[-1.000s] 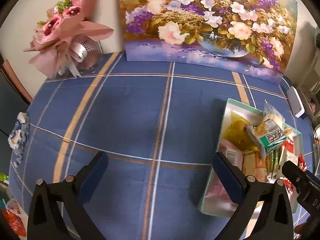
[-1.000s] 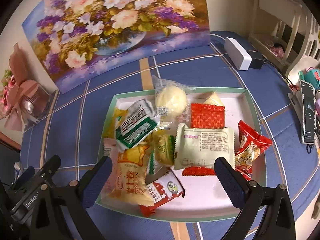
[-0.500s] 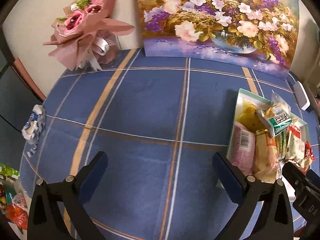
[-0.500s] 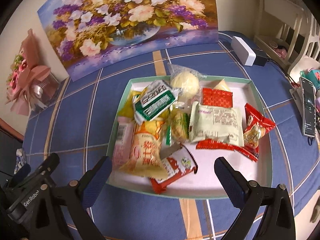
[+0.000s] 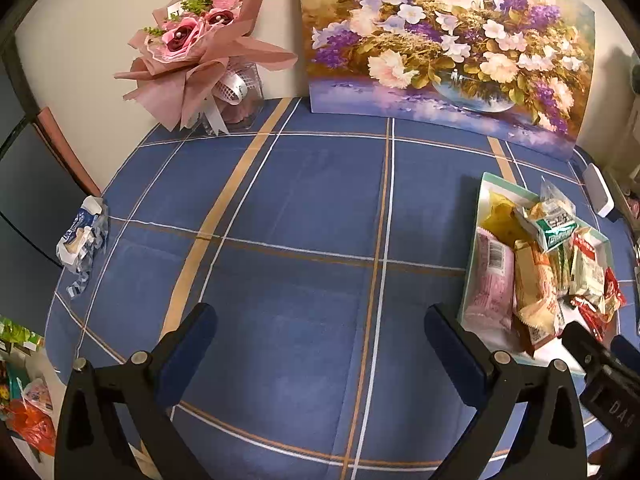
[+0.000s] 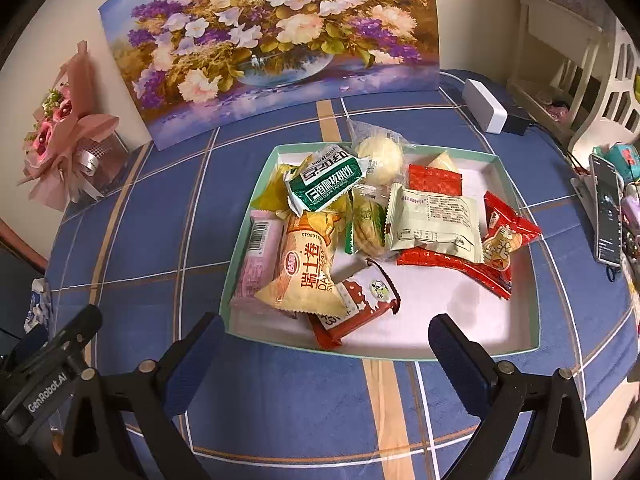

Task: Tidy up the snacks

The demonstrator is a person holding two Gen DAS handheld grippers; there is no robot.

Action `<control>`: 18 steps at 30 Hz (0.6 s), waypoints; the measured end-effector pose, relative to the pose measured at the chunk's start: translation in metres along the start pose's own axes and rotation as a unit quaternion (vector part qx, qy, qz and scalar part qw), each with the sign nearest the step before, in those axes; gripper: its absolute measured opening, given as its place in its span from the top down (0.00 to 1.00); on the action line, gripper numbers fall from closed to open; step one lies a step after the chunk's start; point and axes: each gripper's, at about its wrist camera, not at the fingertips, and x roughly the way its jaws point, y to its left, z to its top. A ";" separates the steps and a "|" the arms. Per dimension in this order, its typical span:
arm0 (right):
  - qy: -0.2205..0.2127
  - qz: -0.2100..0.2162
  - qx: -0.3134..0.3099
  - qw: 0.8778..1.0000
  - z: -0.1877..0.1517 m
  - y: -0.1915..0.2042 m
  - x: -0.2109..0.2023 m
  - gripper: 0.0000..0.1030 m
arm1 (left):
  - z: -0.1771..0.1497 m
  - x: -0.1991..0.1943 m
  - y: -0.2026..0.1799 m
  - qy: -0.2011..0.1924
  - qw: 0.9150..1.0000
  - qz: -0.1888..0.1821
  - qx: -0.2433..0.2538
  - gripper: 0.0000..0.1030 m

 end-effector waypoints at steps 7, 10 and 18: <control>-0.006 -0.002 0.000 1.000 -0.001 0.001 -0.006 0.00 | -0.002 0.000 0.009 0.007 1.000 -0.005 -0.011 0.00; -0.007 -0.002 -0.002 1.000 -0.001 0.001 -0.006 0.00 | -0.002 0.001 0.011 0.009 1.000 -0.011 -0.012 0.00; -0.009 -0.002 -0.007 1.000 0.000 0.004 -0.007 0.00 | -0.001 0.003 0.011 0.014 1.000 -0.014 -0.012 0.00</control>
